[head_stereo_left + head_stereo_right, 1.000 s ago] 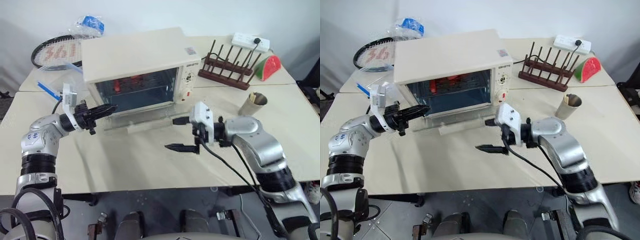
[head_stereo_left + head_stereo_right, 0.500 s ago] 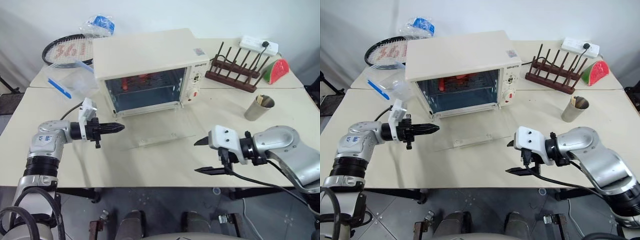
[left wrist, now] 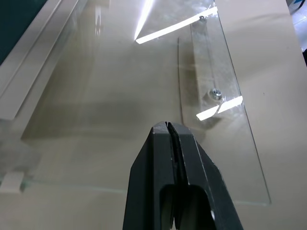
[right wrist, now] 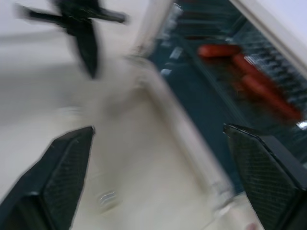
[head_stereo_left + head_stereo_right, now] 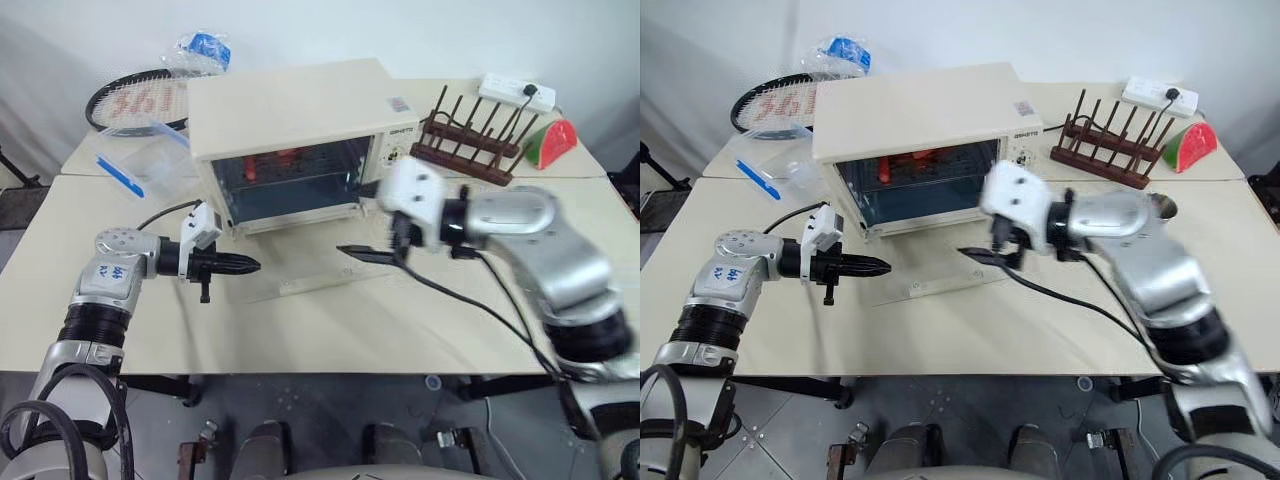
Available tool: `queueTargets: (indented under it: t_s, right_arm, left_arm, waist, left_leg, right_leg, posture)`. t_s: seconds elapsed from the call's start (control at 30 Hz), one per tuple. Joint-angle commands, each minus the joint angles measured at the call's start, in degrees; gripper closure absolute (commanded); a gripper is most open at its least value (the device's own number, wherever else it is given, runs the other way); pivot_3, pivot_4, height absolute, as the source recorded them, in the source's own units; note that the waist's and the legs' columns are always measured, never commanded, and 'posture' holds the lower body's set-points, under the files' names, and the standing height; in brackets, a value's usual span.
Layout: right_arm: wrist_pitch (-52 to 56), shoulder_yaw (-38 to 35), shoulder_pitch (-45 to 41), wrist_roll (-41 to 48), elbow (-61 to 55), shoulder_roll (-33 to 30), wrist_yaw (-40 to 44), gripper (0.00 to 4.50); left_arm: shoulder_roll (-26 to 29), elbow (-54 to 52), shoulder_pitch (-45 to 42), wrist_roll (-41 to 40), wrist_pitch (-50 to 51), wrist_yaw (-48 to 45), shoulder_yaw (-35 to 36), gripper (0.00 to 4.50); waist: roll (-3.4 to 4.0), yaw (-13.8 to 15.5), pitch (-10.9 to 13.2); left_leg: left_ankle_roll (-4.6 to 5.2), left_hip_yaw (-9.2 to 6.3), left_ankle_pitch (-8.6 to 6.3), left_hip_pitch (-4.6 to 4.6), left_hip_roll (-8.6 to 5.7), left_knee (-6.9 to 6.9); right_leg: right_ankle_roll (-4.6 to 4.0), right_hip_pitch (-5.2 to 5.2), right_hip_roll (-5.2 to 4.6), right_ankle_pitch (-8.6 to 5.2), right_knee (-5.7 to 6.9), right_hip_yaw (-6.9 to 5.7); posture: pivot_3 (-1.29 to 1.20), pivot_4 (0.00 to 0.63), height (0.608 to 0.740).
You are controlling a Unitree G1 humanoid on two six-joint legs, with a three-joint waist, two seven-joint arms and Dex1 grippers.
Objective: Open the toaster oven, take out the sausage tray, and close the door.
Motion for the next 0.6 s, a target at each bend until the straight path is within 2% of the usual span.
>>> queueTargets:
  t_s: [0.03,0.27,0.6]
  right_arm:
    - [-4.59,6.94,-4.25,-11.75,6.77,3.41,-6.13,0.00]
    - [-16.29,12.76,-12.96,-27.34,30.27,15.52,-22.29,0.00]
    - [-26.16,16.88,-21.65,-38.71,53.45,24.66,-29.17,0.00]
  left_arm:
    - [-2.43,-2.50,4.92,-5.21,-3.70,1.10,5.87,4.47]
    - [-10.31,-18.87,19.37,-16.99,-5.09,10.15,18.74,4.47]
    - [-14.09,-32.50,32.68,-25.83,-2.83,18.92,26.82,4.47]
  waist:
    - [0.00,-0.20,0.00]
    - [-0.01,-2.09,0.01]
    - [0.00,-3.21,0.01]
  left_leg:
    - [0.00,-0.01,0.00,-0.02,0.00,0.00]
    - [-0.04,-0.16,-0.04,-0.06,0.03,-0.03]
    - [-0.09,-0.25,-0.06,-0.01,0.06,-0.14]
  right_leg:
    - [0.00,-0.01,0.00,0.00,0.00,-0.01]
    - [0.00,-0.07,-0.02,0.00,0.12,-0.08]
    - [0.00,-0.04,-0.01,0.00,0.15,-0.12]
  posture:
    - [0.00,0.150,0.740]
    - [0.00,0.150,0.740]
    - [0.00,0.150,0.740]
